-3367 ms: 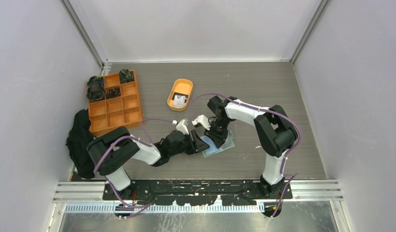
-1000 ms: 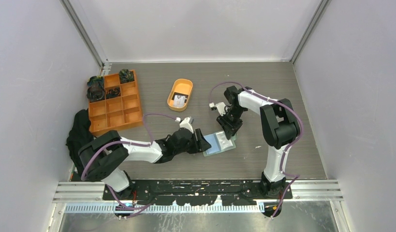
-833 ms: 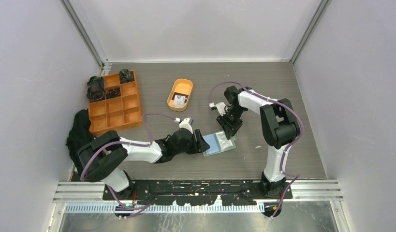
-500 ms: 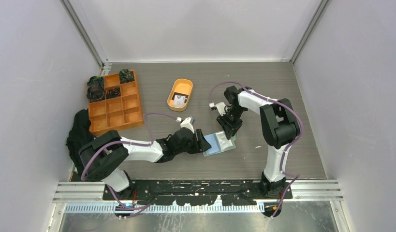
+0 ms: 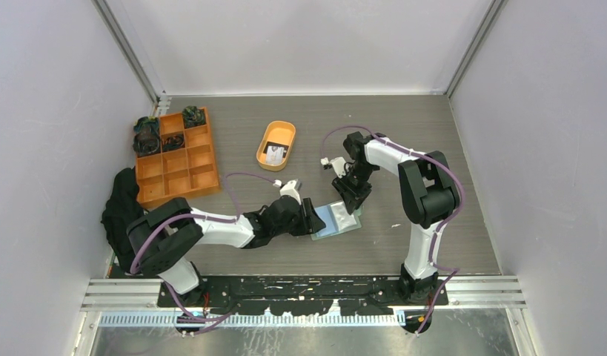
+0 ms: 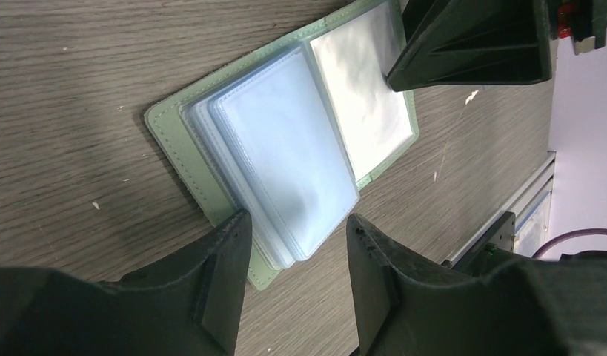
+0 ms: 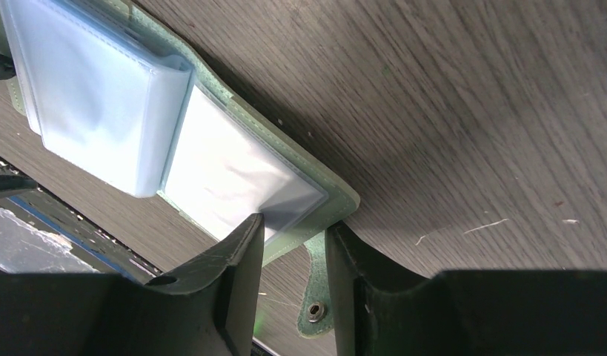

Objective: Put the credit cards into the card holder
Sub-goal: Open the card holder at the center of the board.

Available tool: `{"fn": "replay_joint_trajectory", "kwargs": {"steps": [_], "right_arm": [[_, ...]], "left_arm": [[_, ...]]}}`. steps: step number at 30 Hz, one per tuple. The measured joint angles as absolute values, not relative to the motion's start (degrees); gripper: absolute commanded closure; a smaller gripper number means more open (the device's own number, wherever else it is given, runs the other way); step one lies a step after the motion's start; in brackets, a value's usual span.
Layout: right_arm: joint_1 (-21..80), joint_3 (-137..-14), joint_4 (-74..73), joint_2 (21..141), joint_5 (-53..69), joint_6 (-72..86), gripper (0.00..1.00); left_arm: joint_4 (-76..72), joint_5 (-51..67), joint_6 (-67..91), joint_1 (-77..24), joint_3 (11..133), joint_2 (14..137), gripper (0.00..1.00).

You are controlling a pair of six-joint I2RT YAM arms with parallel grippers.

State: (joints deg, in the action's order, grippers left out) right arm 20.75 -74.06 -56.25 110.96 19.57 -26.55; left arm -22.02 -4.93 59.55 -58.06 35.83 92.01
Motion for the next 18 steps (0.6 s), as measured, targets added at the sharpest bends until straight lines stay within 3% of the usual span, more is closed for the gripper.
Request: {"fn": "replay_joint_trajectory", "kwargs": {"steps": [18], "right_arm": [[20.64, -74.11, -56.31, 111.00, 19.38, -26.59, 0.61]], "left_arm": [[-21.98, -3.49, 59.51, -58.06, 38.61, 95.24, 0.53]]}}
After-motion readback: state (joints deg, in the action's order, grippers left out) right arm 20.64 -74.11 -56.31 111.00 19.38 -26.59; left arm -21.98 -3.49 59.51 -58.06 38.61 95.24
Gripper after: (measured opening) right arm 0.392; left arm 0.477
